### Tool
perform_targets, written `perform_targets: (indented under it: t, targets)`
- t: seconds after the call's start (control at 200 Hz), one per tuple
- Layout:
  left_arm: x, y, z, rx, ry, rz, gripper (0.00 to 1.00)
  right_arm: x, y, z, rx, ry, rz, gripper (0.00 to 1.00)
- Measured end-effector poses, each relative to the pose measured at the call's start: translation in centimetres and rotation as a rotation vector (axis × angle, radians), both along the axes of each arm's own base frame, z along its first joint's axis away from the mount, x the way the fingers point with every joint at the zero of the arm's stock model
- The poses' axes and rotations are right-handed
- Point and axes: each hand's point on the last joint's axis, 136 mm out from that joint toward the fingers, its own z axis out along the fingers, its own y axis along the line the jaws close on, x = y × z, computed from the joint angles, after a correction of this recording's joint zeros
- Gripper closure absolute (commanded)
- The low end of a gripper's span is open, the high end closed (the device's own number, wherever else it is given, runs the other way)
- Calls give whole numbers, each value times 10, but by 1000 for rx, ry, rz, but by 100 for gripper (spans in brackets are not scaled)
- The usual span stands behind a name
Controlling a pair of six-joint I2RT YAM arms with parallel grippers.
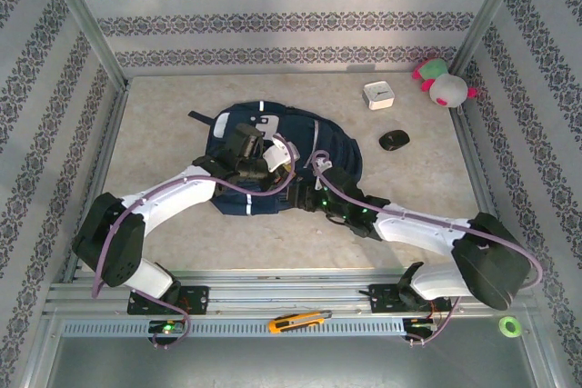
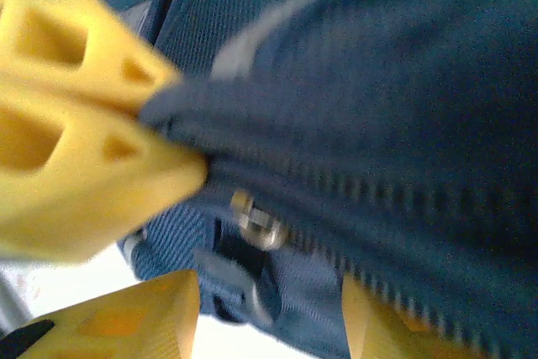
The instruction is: Pack the student bag
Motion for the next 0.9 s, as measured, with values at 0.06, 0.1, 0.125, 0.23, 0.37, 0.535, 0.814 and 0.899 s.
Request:
perform_targets:
  t: [0.06,0.1,0.125,0.23,0.37,0.535,0.814,0.899]
  targets:
    - [-1,-1,-2,-7,25,6,100,6,0,-1,-1,-10,-25,57]
    - [-1,0,-3,-13,41,12,100,8,-1,-2,-3,-13,-44,61]
    - [-1,-1,-3,-17,49,13,100,9,-2,-2,-8,-19,-60,63]
    - [0,-2,-3,-22,63,18,100,15,-14,1,-12,-42,-131,73]
    - [2,-4,1,-31,64,21,100,9,-37,8,6,-69,-178,88]
    - [5,-7,3,-39,68,20,100,5,-55,18,31,-93,-187,99]
    - [6,-7,3,-39,71,22,100,6,-65,19,9,-106,-151,100]
    - [5,-7,3,-37,67,18,100,10,-74,18,1,-101,-166,100]
